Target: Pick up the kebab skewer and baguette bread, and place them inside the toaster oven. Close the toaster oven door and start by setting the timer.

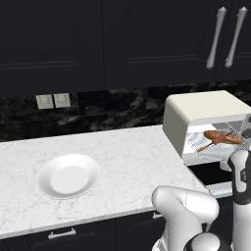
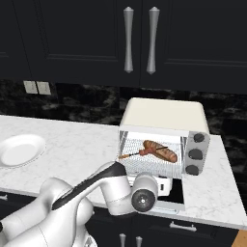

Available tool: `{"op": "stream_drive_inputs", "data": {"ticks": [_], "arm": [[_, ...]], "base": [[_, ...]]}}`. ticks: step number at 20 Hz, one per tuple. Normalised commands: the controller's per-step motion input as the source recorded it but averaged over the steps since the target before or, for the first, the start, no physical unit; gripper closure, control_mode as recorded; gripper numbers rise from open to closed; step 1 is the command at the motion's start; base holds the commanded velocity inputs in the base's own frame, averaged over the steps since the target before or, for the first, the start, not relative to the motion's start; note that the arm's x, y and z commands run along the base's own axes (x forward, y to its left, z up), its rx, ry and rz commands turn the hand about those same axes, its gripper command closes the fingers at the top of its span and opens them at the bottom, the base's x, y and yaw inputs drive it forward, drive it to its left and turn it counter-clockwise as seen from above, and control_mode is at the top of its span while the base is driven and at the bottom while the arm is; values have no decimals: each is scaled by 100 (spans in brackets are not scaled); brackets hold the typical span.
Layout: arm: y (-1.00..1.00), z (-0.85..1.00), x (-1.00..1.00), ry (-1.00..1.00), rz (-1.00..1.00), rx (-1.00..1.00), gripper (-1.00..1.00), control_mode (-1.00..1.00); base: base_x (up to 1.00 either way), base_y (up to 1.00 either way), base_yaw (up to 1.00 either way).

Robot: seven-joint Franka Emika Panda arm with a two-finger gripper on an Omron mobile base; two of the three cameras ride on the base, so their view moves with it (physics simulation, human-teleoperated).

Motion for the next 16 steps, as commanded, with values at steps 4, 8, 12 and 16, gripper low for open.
{"op": "stream_drive_inputs", "data": {"ticks": [4, 8, 12, 16], "arm": [[0, 0, 12, 0, 0, 0, -100, -100], [0, 0, 15, 0, 0, 0, -100, -100], [0, 0, 17, 0, 0, 0, -100, -100], [0, 0, 18, 0, 0, 0, -100, -100]], "base": [[0, 0, 0], [0, 0, 0], [0, 0, 0], [0, 0, 0]]}}
